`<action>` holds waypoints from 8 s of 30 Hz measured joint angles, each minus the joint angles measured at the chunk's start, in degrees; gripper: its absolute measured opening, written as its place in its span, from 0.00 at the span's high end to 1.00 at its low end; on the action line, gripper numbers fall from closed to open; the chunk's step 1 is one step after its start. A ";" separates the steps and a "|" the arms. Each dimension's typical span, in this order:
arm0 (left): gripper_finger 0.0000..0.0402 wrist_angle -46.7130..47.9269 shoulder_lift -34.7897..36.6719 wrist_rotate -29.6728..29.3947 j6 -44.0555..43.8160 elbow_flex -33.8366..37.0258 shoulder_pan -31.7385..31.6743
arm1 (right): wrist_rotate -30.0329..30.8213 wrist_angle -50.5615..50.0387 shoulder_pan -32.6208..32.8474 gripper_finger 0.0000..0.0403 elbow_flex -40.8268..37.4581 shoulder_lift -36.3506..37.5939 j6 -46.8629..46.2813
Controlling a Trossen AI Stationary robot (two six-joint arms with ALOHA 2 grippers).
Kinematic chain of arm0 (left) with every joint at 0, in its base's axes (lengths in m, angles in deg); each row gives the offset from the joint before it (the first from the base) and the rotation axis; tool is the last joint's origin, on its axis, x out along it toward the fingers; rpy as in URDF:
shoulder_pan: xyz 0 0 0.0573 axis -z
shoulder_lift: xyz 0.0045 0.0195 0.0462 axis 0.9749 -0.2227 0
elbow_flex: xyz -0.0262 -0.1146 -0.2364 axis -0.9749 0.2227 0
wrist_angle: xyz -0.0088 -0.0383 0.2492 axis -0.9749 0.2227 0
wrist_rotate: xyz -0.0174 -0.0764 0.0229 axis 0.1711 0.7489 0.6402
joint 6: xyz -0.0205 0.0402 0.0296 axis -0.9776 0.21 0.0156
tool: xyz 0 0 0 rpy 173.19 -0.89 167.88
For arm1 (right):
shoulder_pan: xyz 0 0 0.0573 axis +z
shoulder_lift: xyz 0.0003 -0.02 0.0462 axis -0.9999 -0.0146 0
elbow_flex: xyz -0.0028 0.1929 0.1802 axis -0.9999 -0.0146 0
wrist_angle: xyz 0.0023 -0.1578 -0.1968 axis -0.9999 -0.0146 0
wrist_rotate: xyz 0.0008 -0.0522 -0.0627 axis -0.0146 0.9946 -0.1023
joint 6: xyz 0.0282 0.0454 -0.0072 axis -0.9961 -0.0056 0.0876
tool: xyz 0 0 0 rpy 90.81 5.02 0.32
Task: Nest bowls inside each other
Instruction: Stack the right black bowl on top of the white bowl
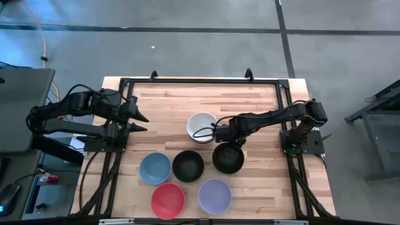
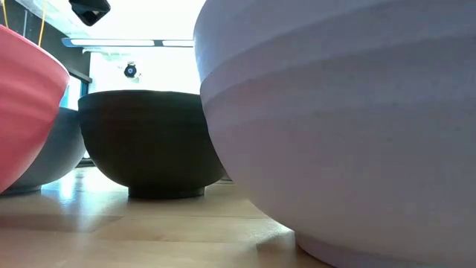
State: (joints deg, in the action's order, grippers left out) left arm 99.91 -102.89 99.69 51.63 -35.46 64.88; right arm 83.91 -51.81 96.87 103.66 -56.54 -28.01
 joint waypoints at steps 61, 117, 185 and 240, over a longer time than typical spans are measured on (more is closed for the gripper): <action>0.57 0.17 1.53 0.52 -0.46 4.57 0.00 | -0.69 5.10 0.03 0.82 -0.11 -6.61 1.76; 0.57 0.12 1.53 0.48 0.15 4.58 -0.02 | -8.49 -0.86 -4.93 1.00 -0.02 6.23 1.70; 0.57 1.07 2.70 -2.73 2.83 4.60 0.00 | -17.41 -19.06 -27.93 1.00 50.16 -29.24 23.25; 0.57 0.98 2.67 -2.71 3.04 4.60 -0.02 | -19.70 -17.60 -26.67 0.87 47.63 -29.16 23.01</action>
State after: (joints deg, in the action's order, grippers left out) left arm 100.90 -100.22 96.98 54.67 -30.87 64.86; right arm 64.21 -69.41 70.20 151.29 -85.69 -5.00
